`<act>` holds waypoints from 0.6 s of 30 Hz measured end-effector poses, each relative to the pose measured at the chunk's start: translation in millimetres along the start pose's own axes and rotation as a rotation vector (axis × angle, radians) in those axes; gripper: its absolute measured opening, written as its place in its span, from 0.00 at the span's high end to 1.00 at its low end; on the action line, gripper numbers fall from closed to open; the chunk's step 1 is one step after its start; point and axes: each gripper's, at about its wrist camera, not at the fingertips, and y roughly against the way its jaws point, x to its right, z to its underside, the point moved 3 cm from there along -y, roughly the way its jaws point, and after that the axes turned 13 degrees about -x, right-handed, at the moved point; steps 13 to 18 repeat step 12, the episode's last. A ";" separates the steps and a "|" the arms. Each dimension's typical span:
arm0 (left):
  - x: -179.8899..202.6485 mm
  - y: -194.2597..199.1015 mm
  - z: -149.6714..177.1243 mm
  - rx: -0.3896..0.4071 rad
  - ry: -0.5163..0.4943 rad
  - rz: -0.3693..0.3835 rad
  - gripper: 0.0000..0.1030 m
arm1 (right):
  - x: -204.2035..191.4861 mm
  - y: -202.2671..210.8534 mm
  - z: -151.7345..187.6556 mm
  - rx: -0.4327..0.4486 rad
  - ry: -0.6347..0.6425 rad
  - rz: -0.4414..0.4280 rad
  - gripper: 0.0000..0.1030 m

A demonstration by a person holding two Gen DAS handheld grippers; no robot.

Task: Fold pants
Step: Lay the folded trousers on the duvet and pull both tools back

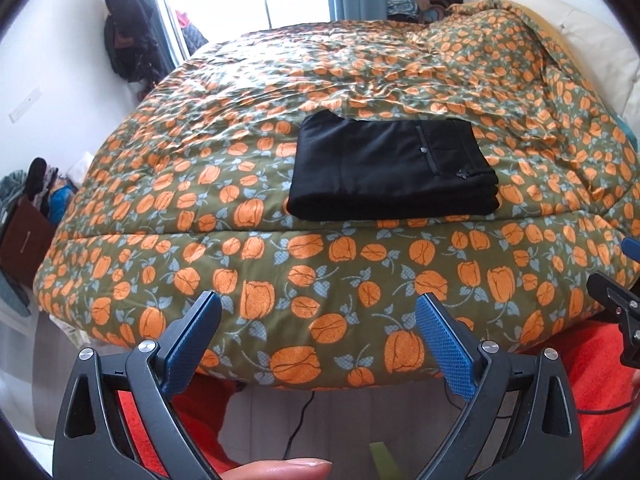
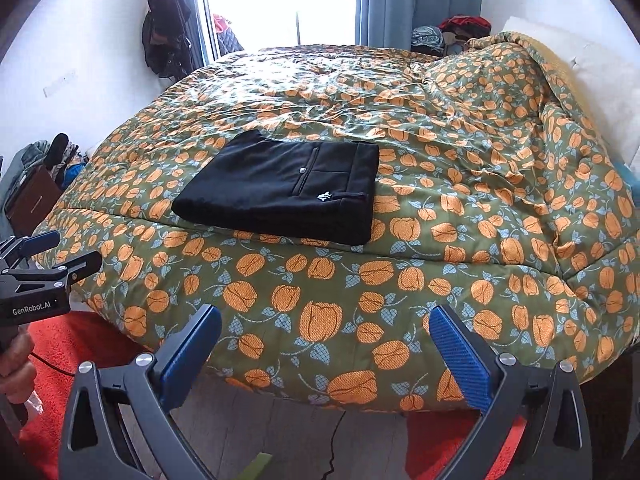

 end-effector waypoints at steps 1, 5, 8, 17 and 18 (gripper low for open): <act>0.9 0.0 0.5 -0.002 -0.002 0.004 0.05 | -0.9 0.3 0.5 -0.003 0.003 0.006 0.00; -2.0 -4.1 3.3 -0.033 0.016 0.047 0.05 | -2.7 0.7 1.4 -0.008 0.005 0.010 0.00; -6.1 -7.5 7.1 -0.052 0.029 0.063 0.05 | -4.9 2.3 0.6 -0.002 0.006 0.006 0.00; -4.3 -3.9 13.3 -0.028 -0.001 0.014 0.05 | -9.1 3.9 -1.0 0.007 0.011 -0.017 0.00; -4.3 -3.9 13.3 -0.028 -0.001 0.014 0.05 | -9.1 3.9 -1.0 0.007 0.011 -0.017 0.00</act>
